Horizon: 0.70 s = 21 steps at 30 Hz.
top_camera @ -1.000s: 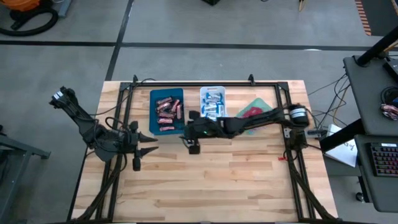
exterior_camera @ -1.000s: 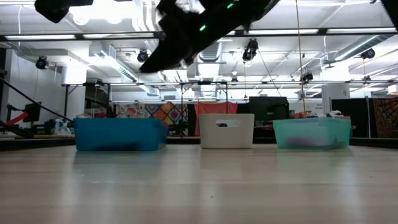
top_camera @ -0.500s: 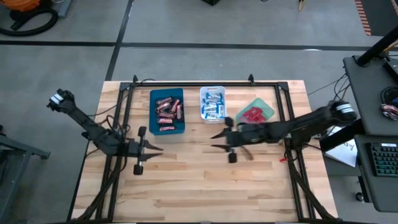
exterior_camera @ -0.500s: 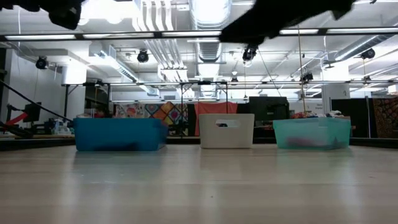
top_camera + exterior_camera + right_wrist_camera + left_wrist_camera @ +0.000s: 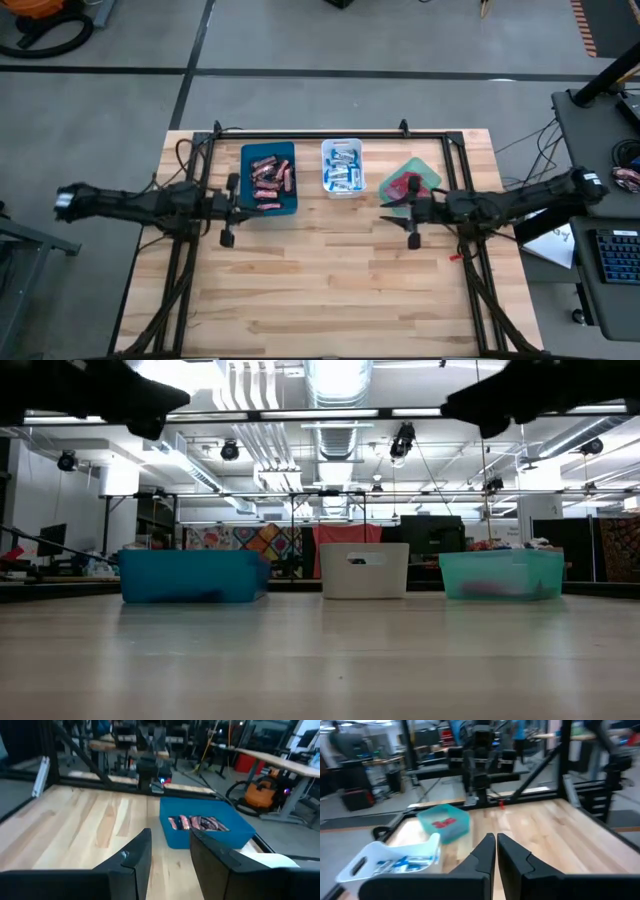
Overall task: Sort candy
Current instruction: Return to Home Position
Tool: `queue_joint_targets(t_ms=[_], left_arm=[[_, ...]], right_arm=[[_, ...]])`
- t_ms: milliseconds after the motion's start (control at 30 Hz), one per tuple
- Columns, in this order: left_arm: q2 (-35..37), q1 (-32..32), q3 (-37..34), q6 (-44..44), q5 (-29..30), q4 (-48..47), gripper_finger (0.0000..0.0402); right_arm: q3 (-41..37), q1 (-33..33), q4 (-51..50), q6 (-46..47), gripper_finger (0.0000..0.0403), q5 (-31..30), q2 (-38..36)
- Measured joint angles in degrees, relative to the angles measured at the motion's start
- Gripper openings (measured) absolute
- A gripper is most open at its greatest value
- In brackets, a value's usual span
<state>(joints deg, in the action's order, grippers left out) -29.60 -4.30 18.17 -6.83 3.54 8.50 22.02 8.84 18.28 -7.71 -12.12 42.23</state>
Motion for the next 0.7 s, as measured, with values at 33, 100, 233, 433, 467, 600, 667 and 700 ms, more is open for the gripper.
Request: queue_joint_targets(t_ms=[33, 100, 233, 433, 467, 600, 667, 700], left_arm=[[1.1, 2.2, -0.5, 0.0, -3.6, -0.3, 0.0001], [3.2, 5.9, -1.6, 0.2, -9.4, -1.2, 0.0001], [8.3, 10.2, -4.5, 2.1, -13.9, -2.3, 0.0001], [17.3, 10.6, -7.9, 3.4, -14.8, -5.9, 0.0001], [19.0, 10.6, -8.5, 3.5, -14.8, -6.3, 0.0001], [25.7, 10.6, -10.3, 3.5, -16.4, -7.3, 0.0001], [29.0, 10.6, -11.6, 3.4, -18.1, -7.2, 0.0001], [29.7, 10.6, -12.3, 3.4, -18.1, -6.9, 0.0001]], right_arm=[[-1.3, 0.0, 0.0, 0.2, 0.0125, 0.0, -2.1], [-3.7, 0.0, 0.1, 0.3, 0.0122, 0.0, -6.0], [-7.9, 0.0, 0.0, 0.7, 0.0114, -0.7, -13.6], [-11.9, 0.0, -4.2, 0.3, 0.0103, -1.9, -25.0], [-12.1, 0.0, -6.4, 0.6, 0.0101, -1.9, -27.1], [-12.7, 0.0, -13.8, 0.4, 0.0094, -1.8, -34.7], [-13.2, 0.0, -15.6, -1.4, 0.0091, -1.3, -38.4], [-13.5, 0.0, -16.2, -2.7, 0.009, -1.2, -40.3]])
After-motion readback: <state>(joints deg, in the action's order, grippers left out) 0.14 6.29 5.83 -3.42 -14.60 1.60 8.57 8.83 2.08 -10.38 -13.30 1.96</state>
